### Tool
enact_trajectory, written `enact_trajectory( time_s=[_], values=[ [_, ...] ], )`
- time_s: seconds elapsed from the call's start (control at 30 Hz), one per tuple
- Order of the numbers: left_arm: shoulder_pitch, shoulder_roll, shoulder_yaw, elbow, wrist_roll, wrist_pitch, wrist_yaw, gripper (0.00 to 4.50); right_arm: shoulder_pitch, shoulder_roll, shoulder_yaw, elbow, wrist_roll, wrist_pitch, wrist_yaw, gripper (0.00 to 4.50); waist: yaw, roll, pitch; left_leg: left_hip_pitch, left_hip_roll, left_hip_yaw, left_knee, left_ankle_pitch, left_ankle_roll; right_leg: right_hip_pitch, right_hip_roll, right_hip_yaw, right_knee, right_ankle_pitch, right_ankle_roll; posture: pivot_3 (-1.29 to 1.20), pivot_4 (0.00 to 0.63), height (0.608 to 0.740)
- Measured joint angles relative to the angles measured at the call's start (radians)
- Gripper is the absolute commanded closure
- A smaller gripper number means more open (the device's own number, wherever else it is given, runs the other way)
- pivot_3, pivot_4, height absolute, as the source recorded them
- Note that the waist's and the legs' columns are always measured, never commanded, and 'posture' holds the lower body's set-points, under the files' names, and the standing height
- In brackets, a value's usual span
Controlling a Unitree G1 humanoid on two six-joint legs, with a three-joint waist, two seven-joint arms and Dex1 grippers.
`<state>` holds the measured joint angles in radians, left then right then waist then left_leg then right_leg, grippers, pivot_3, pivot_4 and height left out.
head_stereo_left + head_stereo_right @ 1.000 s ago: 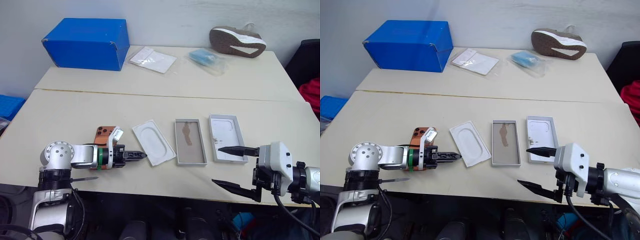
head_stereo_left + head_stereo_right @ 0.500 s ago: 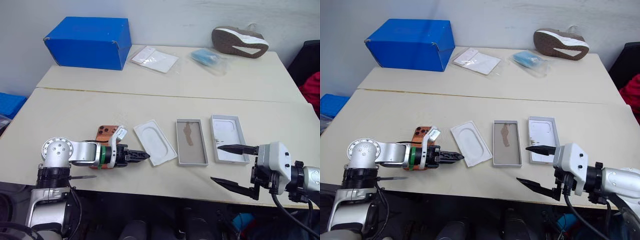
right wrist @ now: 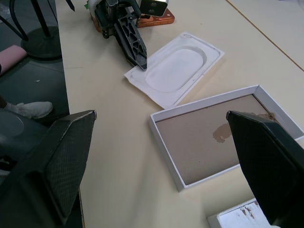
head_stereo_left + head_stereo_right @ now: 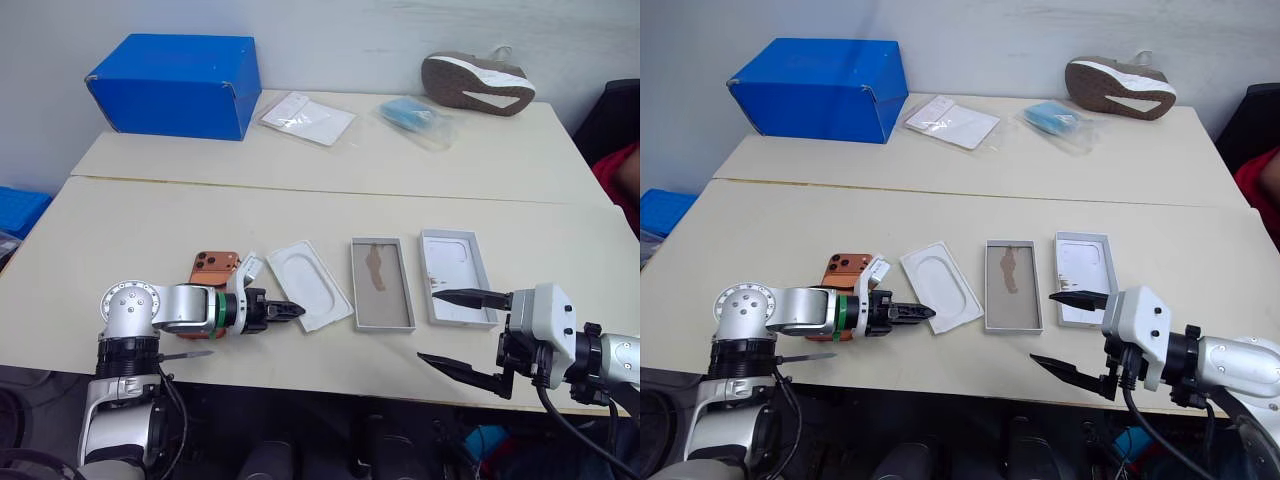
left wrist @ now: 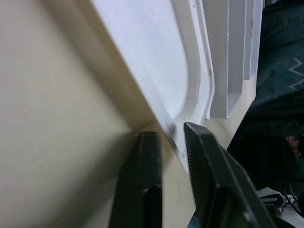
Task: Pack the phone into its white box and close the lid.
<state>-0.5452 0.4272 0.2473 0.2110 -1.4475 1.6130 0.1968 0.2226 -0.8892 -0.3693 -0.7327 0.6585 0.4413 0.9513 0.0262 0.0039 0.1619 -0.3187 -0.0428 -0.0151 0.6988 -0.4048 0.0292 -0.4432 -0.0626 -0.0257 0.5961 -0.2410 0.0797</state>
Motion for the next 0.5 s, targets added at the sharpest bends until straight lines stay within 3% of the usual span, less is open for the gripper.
enact_trajectory(
  time_s=[0.33, 0.5],
  values=[
    [0.000, -0.021, 0.034, 0.010, -0.003, 0.000, 0.021, 4.49, -0.005, -0.001, 0.000, 0.000, 0.000, 0.001, -0.002, 0.00, 0.000, 0.000, 0.000, 0.000, 0.000, 0.000, 0.000, 0.001, -0.001, 0.000, 0.000, 0.000, 0.000, 0.000, 0.000, 0.00, 0.150, 0.740],
    [-0.019, 0.105, 0.014, 0.081, -0.076, 0.002, -0.022, 4.49, -0.051, -0.014, 0.048, 0.011, -0.024, -0.001, 0.004, 0.00, -0.006, -0.002, 0.001, 0.001, 0.001, 0.000, 0.000, 0.001, -0.004, -0.001, 0.001, 0.000, 0.002, -0.001, -0.001, 0.00, 0.150, 0.740]
  ],
)
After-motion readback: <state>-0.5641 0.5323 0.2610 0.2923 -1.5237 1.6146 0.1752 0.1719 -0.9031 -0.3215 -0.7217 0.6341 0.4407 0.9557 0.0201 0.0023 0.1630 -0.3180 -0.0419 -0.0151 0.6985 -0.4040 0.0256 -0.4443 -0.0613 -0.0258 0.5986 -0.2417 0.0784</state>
